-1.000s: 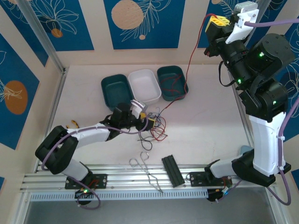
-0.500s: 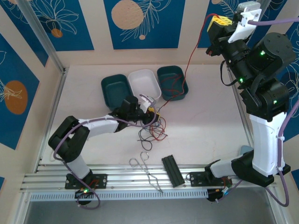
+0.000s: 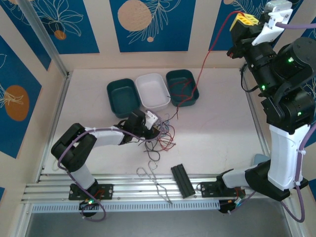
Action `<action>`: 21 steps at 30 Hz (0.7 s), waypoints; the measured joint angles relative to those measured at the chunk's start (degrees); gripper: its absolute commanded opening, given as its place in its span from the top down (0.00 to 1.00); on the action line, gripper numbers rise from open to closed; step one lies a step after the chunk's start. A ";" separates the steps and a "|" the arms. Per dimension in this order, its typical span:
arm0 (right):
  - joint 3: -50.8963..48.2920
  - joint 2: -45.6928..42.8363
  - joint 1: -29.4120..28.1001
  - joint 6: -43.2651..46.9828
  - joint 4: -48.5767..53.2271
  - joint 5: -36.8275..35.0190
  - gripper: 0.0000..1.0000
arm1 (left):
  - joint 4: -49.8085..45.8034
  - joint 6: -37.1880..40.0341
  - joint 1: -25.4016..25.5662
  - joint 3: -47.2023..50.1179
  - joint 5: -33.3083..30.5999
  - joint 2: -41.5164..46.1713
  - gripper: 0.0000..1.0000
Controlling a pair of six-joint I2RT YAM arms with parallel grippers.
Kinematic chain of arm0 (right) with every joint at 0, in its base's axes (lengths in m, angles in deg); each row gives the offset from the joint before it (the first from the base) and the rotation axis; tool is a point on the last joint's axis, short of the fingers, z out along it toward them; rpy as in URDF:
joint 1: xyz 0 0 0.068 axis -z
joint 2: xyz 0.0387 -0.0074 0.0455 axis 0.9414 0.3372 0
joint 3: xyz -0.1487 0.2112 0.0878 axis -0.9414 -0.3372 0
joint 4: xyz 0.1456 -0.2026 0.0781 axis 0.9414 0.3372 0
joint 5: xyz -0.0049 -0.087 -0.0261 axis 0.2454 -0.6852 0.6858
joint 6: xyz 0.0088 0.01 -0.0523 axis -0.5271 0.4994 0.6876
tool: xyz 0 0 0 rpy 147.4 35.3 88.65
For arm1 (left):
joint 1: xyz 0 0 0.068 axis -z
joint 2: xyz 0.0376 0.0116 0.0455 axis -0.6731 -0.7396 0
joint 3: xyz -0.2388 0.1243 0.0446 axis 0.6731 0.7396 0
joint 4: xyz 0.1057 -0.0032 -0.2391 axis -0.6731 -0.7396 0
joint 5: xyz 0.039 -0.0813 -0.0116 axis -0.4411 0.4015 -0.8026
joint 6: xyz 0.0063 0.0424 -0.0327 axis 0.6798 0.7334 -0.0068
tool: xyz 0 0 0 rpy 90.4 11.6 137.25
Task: Untangle the cables
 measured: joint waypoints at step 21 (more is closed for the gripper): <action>1.53 2.16 4.52 2.10 -4.24 -2.75 1.00 | -12.39 10.69 0.02 -2.75 0.15 1.14 0.72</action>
